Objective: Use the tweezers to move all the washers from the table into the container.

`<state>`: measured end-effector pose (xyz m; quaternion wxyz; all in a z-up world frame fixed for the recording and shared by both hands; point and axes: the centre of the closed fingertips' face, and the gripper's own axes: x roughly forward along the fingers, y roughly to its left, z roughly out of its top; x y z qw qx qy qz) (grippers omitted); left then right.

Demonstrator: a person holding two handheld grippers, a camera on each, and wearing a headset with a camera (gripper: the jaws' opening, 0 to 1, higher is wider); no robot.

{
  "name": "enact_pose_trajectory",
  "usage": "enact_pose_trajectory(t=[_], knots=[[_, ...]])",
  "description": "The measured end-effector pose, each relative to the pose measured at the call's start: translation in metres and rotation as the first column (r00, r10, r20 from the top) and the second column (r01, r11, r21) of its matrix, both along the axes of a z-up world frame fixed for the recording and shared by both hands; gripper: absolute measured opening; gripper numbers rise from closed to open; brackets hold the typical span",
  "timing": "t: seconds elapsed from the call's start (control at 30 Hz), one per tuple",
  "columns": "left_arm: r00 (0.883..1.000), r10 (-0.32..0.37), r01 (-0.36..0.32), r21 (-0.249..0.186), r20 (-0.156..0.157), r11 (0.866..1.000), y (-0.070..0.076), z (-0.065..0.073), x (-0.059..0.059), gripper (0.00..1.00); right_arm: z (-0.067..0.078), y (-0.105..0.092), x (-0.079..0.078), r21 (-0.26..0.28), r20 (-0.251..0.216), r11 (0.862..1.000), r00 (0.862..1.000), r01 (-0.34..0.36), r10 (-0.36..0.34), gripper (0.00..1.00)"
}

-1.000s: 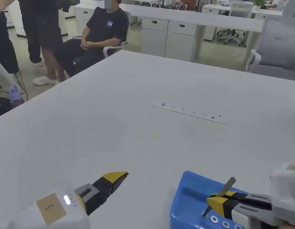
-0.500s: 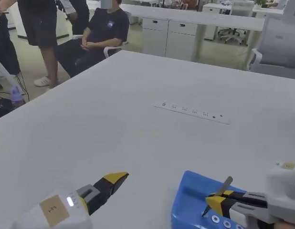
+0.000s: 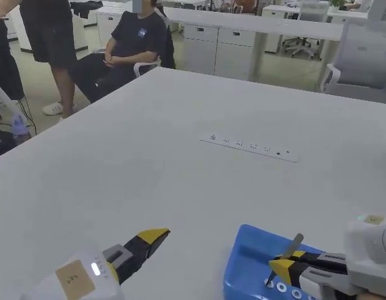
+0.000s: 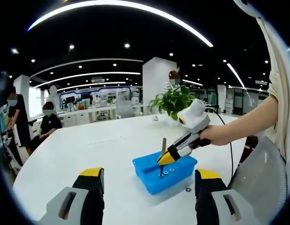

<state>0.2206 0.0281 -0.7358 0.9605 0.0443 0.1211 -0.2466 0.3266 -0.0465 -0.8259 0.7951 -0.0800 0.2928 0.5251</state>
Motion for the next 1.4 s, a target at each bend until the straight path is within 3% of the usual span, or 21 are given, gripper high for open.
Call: enact_pose_trajectory(t=[0.3,0.57,0.87,1.13,1.4], knots=[[1.000,0.010,-0.010,-0.016,0.001,1.000,0.002,0.001,0.000,0.80,0.012,-0.004,-0.002,0.041,0.008,0.999,1.000,0.021,-0.021,0.03],[1.000,0.003,-0.003,-0.020,-0.002,1.000,-0.001,0.001,0.000,0.80,0.037,-0.007,-0.012,0.121,0.019,0.992,0.999,0.030,-0.033,0.03],[1.000,0.004,-0.004,-0.025,-0.003,1.000,-0.001,0.001,0.001,0.80,0.057,-0.005,-0.026,0.172,0.032,0.985,0.999,0.014,-0.020,0.03],[1.000,0.002,-0.002,-0.020,-0.003,1.000,-0.002,0.001,0.000,0.80,0.060,0.001,-0.036,0.202,0.024,0.979,1.000,0.005,-0.010,0.03],[1.000,0.001,-0.001,-0.020,-0.001,1.000,-0.001,0.001,-0.001,0.80,0.055,0.014,-0.059,0.217,0.003,0.976,0.999,-0.035,0.035,0.03]])
